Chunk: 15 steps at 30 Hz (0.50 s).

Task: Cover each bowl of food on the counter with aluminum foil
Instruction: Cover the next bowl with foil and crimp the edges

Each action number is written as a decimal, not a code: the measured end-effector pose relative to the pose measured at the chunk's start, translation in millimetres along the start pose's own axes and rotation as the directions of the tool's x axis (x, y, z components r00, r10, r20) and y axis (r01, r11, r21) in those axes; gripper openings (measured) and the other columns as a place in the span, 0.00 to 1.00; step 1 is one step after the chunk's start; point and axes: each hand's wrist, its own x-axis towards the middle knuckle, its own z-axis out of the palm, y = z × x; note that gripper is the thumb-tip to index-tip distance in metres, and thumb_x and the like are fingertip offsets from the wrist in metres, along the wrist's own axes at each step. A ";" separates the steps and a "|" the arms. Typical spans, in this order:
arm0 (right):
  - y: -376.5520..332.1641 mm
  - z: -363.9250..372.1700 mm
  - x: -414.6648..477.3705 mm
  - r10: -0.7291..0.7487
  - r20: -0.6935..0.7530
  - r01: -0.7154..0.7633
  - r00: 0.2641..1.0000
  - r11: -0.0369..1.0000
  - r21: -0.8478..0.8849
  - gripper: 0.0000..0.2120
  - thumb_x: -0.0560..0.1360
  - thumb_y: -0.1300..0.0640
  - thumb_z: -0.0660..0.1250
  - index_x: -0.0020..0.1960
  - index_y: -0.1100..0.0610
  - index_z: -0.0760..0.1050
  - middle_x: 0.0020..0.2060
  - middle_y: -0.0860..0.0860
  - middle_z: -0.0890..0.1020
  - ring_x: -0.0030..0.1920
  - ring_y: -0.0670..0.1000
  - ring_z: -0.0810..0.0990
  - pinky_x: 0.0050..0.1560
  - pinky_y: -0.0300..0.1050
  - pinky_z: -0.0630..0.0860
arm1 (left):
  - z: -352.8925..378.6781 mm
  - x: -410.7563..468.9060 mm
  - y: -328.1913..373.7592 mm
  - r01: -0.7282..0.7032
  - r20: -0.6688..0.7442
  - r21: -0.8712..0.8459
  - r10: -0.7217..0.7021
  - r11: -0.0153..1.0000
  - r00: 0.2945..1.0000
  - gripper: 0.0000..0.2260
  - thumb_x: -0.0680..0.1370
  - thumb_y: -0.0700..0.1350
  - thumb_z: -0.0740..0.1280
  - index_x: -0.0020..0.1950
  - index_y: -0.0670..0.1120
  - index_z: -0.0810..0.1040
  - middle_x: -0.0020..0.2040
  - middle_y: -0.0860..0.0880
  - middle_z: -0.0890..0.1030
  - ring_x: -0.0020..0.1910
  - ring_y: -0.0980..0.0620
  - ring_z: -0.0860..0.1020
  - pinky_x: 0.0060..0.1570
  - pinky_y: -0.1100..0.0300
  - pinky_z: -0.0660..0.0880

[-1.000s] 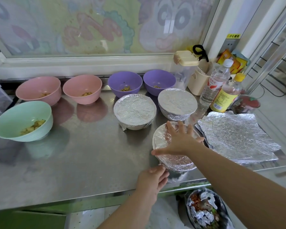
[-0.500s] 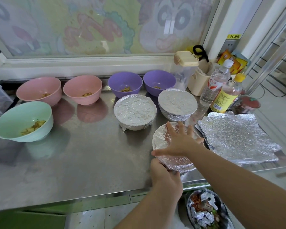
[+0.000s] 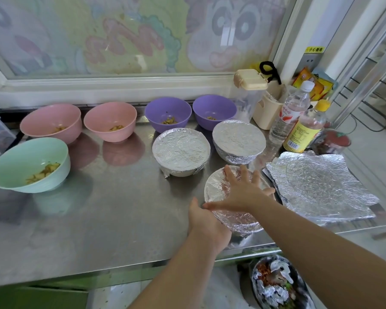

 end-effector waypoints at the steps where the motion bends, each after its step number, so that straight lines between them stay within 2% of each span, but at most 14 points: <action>1: 0.1 0.1 0.0 0.000 0.001 0.000 1.000 1.000 0.000 0.70 0.50 0.13 0.61 0.79 0.38 0.31 0.80 0.50 0.30 0.78 0.65 0.29 0.66 0.86 0.44 | -3.0 6.5 0.3 0.004 -0.008 0.022 -0.004 1.000 1.000 0.33 0.78 0.67 0.55 0.78 0.50 0.64 0.79 0.41 0.60 0.79 0.40 0.58 0.77 0.40 0.45; 3: 0.0 0.3 0.7 0.002 -0.001 -0.002 1.000 1.000 0.002 0.70 0.49 0.12 0.60 0.79 0.38 0.30 0.80 0.50 0.30 0.78 0.65 0.29 0.66 0.86 0.44 | -6.6 9.6 -0.5 0.000 0.040 0.033 -0.001 0.999 0.999 0.33 0.77 0.69 0.53 0.75 0.49 0.68 0.77 0.38 0.64 0.77 0.39 0.61 0.76 0.39 0.46; 6: 0.2 -0.1 2.0 0.005 -0.004 -0.005 1.000 1.000 0.002 0.70 0.50 0.12 0.61 0.79 0.38 0.30 0.80 0.50 0.31 0.78 0.65 0.29 0.65 0.86 0.44 | -7.1 1.4 -2.3 -0.049 0.076 0.039 0.046 0.998 0.996 0.31 0.82 0.65 0.46 0.77 0.47 0.66 0.75 0.38 0.67 0.77 0.39 0.60 0.75 0.39 0.45; 9: 0.6 1.0 2.5 0.014 -0.014 -0.013 1.000 1.000 0.012 0.70 0.50 0.13 0.61 0.79 0.38 0.30 0.80 0.49 0.31 0.78 0.64 0.30 0.66 0.86 0.44 | -9.1 -0.1 -3.9 -0.083 0.126 0.095 0.071 0.992 0.990 0.32 0.82 0.66 0.44 0.78 0.47 0.64 0.75 0.41 0.67 0.78 0.40 0.59 0.75 0.39 0.44; 12: -0.8 2.2 2.0 0.030 -0.023 -0.029 0.999 0.999 0.020 0.70 0.51 0.12 0.61 0.79 0.38 0.30 0.80 0.50 0.31 0.78 0.64 0.30 0.66 0.85 0.44 | -15.0 8.7 1.6 -0.068 0.183 0.140 0.041 0.988 0.982 0.37 0.78 0.71 0.49 0.80 0.49 0.60 0.79 0.40 0.61 0.79 0.41 0.55 0.76 0.39 0.40; 14: -2.5 2.6 1.2 0.041 -0.015 -0.040 0.999 0.999 0.033 0.70 0.51 0.12 0.60 0.79 0.39 0.29 0.80 0.50 0.30 0.78 0.65 0.30 0.66 0.85 0.44 | -22.0 21.2 4.1 -0.068 0.249 0.160 0.027 0.985 0.968 0.43 0.72 0.75 0.57 0.79 0.48 0.62 0.78 0.38 0.62 0.79 0.40 0.57 0.77 0.39 0.43; 15: -2.3 1.3 0.2 0.046 -0.007 -0.046 0.999 0.998 0.045 0.70 0.50 0.12 0.59 0.79 0.39 0.28 0.79 0.50 0.30 0.78 0.65 0.30 0.67 0.85 0.45 | -23.4 24.9 5.4 -0.067 0.241 0.142 0.031 0.988 0.970 0.42 0.73 0.74 0.57 0.78 0.47 0.64 0.77 0.38 0.65 0.78 0.40 0.60 0.77 0.40 0.47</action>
